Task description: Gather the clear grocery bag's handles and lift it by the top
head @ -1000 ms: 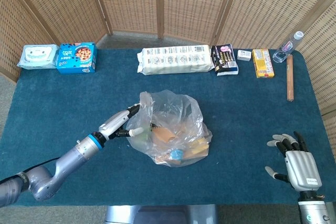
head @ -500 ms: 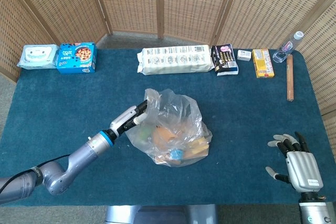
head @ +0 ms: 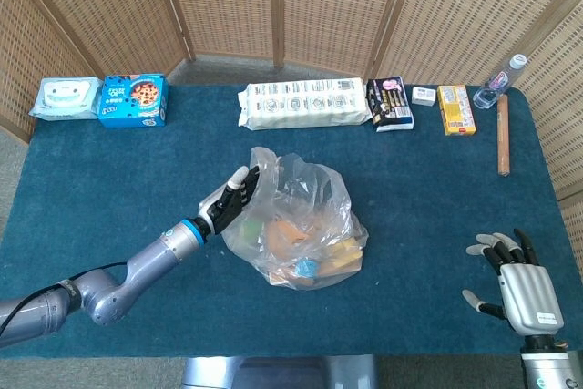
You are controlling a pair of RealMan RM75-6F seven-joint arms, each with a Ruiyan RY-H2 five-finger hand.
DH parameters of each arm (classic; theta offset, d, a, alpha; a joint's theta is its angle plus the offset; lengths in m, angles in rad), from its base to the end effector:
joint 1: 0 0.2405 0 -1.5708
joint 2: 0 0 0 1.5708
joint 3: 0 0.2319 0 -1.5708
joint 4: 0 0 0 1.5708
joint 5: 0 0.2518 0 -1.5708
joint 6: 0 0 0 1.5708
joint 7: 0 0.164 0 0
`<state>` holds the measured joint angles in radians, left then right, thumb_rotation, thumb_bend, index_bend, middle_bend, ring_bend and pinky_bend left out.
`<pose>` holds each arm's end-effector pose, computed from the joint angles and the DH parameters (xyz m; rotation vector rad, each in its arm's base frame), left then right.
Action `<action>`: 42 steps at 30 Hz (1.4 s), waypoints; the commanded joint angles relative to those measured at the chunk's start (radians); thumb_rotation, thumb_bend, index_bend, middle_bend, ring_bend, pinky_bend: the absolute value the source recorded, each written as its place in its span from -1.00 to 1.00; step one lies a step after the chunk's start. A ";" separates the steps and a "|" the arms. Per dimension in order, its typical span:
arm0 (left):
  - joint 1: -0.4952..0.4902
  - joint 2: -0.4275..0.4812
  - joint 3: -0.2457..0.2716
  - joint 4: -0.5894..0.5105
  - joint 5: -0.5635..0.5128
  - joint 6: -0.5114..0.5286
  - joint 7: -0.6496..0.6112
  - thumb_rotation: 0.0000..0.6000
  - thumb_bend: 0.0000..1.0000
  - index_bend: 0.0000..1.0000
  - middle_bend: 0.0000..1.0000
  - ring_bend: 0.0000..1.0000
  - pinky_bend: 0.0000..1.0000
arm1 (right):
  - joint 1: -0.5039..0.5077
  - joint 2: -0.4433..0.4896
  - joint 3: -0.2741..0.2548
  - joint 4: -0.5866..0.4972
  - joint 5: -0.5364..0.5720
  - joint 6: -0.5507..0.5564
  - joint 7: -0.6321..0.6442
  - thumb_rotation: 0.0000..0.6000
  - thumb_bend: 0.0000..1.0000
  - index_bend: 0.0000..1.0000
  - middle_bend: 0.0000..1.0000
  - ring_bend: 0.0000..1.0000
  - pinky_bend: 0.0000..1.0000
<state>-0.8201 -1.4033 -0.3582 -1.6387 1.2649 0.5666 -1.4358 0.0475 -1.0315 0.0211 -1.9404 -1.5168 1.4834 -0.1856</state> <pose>-0.0365 0.3554 -0.0530 0.8940 2.4873 1.3044 -0.2425 -0.1801 0.1018 1.4000 -0.9847 0.9156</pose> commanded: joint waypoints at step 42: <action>0.061 0.172 0.199 0.072 0.571 0.272 -1.041 -1.00 -0.74 -1.00 -0.87 -0.89 -0.61 | -0.007 -0.004 0.001 0.013 -0.040 0.013 0.029 1.00 -0.61 -0.35 -0.53 -0.65 -1.00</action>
<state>-0.7313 -1.2308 -0.1894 -1.5921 1.8391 0.8315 -2.4553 0.0407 -1.0353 0.0219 -1.9273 -1.5558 1.4961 -0.1568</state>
